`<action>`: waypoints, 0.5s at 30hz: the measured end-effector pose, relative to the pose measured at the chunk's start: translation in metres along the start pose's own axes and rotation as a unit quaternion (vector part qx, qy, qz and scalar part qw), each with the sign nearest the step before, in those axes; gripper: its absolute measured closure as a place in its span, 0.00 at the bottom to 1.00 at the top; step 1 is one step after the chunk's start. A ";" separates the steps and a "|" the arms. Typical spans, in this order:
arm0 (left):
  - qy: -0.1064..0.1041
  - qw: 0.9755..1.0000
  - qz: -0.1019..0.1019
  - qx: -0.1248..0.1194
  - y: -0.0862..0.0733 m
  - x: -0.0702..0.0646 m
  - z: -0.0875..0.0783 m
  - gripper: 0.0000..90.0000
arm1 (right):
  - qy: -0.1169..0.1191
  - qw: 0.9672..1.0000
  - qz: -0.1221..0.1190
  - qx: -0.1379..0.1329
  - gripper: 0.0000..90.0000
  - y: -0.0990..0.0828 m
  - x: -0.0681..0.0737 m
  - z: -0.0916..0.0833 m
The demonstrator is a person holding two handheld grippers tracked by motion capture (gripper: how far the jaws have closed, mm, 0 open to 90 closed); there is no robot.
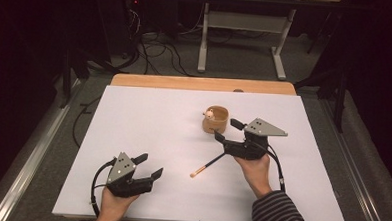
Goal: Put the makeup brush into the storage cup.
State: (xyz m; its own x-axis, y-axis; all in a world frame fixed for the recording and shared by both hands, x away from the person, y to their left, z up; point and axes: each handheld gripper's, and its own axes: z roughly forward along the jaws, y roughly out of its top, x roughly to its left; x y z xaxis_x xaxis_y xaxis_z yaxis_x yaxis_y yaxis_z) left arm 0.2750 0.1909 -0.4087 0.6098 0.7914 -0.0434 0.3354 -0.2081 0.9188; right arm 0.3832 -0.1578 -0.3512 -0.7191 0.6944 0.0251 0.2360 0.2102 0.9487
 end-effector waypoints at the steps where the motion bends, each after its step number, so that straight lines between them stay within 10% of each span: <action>1: 0.000 1.000 0.000 0.000 0.000 0.000 0.000 0.35 | 0.002 1.000 0.002 0.003 0.34 0.000 0.000 0.002; 15: 0.003 1.000 0.005 0.011 0.000 0.001 0.002 0.35 | 0.021 0.999 -0.020 0.046 0.39 0.008 0.001 0.007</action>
State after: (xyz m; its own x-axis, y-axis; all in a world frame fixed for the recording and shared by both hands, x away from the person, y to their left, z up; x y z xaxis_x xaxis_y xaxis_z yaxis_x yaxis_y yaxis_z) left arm 0.2768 0.1903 -0.4097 0.6093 0.7922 -0.0322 0.3452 -0.2285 0.9103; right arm 0.3889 -0.1506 -0.3463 -0.7553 0.6554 0.0028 0.2649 0.3014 0.9160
